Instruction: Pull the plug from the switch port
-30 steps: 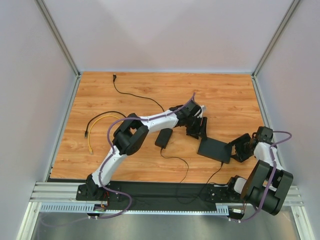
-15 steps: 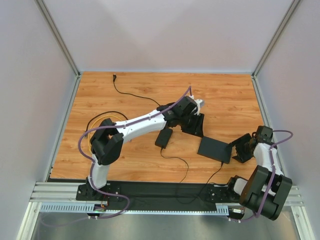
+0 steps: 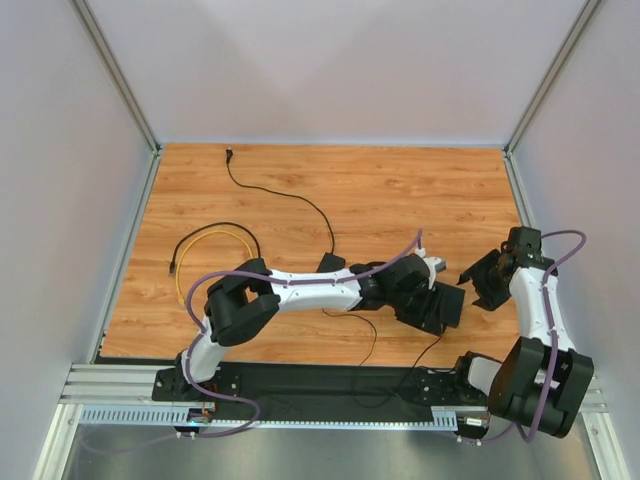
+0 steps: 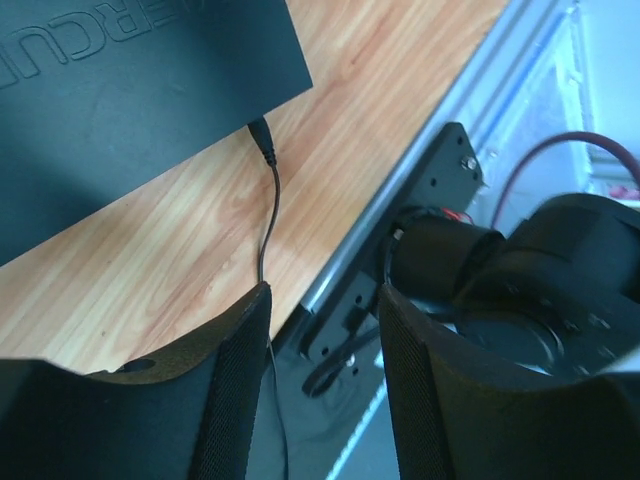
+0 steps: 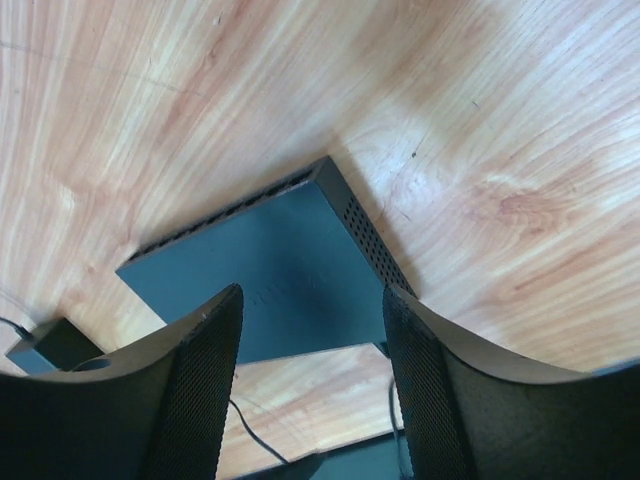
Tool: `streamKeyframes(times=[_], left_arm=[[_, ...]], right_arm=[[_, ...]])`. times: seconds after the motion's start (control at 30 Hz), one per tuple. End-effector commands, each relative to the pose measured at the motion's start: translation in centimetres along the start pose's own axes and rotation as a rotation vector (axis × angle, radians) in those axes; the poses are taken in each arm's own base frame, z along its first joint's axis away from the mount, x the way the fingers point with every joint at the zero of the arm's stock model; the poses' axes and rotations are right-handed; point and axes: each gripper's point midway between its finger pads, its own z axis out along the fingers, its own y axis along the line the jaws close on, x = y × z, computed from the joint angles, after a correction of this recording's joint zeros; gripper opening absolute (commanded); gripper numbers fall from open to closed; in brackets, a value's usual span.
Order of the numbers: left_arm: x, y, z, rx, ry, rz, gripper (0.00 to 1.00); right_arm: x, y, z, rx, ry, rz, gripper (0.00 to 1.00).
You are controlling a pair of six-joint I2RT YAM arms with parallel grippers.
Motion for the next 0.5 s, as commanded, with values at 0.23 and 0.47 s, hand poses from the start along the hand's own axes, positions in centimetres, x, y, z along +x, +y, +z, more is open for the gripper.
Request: streamKeyframes(times=[0.23,0.47], left_arm=[[-1.8,1.7,1.9,-0.132,-0.187,0.009,0.5],[-4.6,1.2,-3.6,-0.164,-0.146,0.214,0.52]], right_arm=[[-2.9,1.3,-5.6,-0.005,-0.125,-0.132,0.61],[1.8,-0.7,-5.8,0.077,-0.086,-0.137,0.54]])
